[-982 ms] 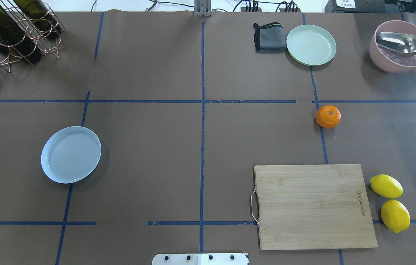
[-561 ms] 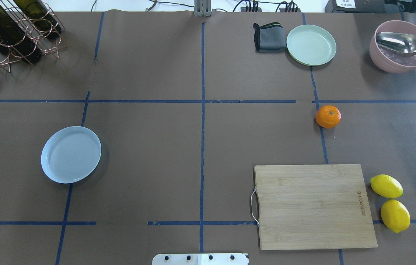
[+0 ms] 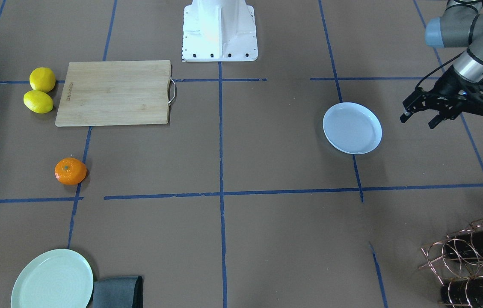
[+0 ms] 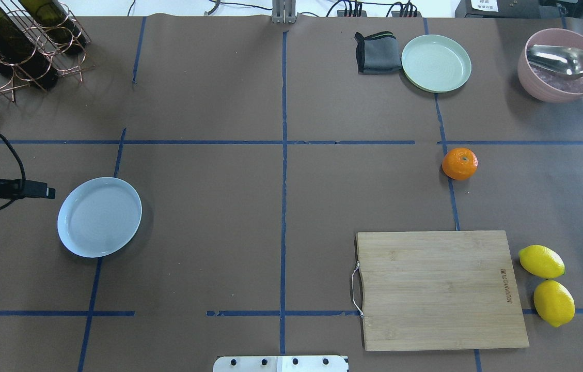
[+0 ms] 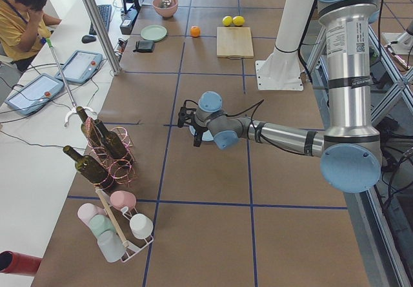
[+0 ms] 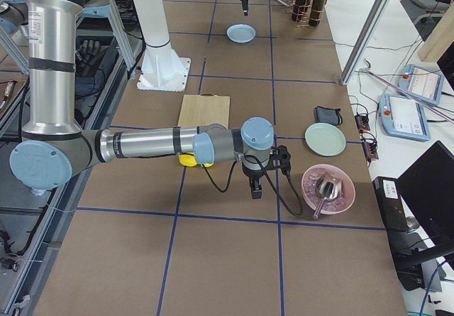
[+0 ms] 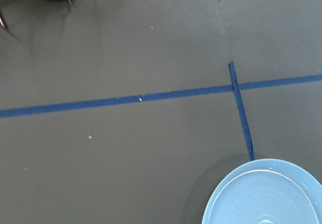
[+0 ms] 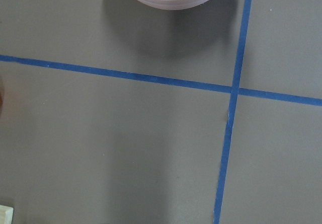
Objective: Pick orange to plate
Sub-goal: 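Reach the left gripper to the rim of the light blue plate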
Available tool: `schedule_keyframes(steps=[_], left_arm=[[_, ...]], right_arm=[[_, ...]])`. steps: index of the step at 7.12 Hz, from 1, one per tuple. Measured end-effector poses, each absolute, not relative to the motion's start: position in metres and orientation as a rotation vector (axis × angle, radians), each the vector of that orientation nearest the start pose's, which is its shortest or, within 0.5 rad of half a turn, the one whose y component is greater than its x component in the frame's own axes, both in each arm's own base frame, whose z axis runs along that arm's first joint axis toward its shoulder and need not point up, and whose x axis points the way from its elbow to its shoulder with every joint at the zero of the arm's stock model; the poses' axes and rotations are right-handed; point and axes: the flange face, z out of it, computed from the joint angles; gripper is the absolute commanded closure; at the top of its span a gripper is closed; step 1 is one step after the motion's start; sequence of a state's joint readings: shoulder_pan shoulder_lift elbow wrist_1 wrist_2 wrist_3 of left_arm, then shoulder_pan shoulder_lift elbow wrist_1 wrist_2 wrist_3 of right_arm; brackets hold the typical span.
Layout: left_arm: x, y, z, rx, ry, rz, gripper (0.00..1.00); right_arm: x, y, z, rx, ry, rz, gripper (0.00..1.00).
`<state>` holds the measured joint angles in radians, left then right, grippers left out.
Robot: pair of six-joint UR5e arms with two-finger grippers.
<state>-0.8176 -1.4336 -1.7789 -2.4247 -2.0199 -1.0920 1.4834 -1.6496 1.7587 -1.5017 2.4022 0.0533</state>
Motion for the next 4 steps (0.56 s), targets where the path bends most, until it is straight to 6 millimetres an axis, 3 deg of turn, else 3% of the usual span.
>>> schedule_keyframes(steps=[1,3,4], left_arm=[[0.274,-0.389,0.533,0.193,0.968,-0.141,0.24],[0.296,-0.378,0.539,0.169,0.961,-0.165,0.31],[0.302,-0.377,0.544,0.166,0.951,-0.167,0.61]], right_arm=[[0.019,-0.470,0.592,0.109,-0.839,-0.106,0.00],[0.019,-0.470,0.593,0.108,-0.838,-0.106,0.00],[0.019,-0.469,0.593,0.108,-0.838,-0.107,0.00]])
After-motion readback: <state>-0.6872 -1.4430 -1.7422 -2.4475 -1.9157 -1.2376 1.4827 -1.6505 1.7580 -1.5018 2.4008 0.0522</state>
